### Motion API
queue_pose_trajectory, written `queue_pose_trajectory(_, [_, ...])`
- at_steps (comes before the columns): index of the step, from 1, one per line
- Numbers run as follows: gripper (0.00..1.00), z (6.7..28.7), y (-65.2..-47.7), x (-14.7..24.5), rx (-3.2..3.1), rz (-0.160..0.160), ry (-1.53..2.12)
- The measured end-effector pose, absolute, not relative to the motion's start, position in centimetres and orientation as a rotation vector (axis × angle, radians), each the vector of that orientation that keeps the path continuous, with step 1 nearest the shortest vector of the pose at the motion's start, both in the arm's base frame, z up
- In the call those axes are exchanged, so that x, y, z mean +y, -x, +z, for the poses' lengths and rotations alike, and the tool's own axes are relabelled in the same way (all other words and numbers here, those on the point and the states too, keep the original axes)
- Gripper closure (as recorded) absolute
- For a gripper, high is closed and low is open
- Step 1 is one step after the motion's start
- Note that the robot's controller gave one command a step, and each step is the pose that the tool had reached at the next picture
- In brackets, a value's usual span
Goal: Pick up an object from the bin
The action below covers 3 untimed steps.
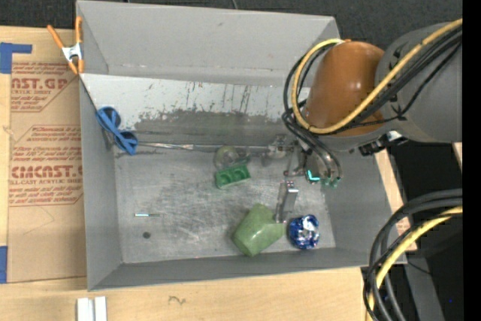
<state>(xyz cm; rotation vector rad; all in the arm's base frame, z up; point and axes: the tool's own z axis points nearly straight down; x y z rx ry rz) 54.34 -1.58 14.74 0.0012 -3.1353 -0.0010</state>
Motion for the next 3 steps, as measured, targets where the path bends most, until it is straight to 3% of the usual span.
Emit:
queue_pose_trajectory(1, [0.0, 8.0, -49.0, -1.1, -3.128, -0.002, 0.288])
queue_pose_trajectory(2, [0.0, 7.2, -49.7, 5.7, -3.15, -0.002, 0.067])
queue_pose_trajectory(3, [0.0, 17.1, -55.2, 5.4, -3.15, -0.001, -0.133])
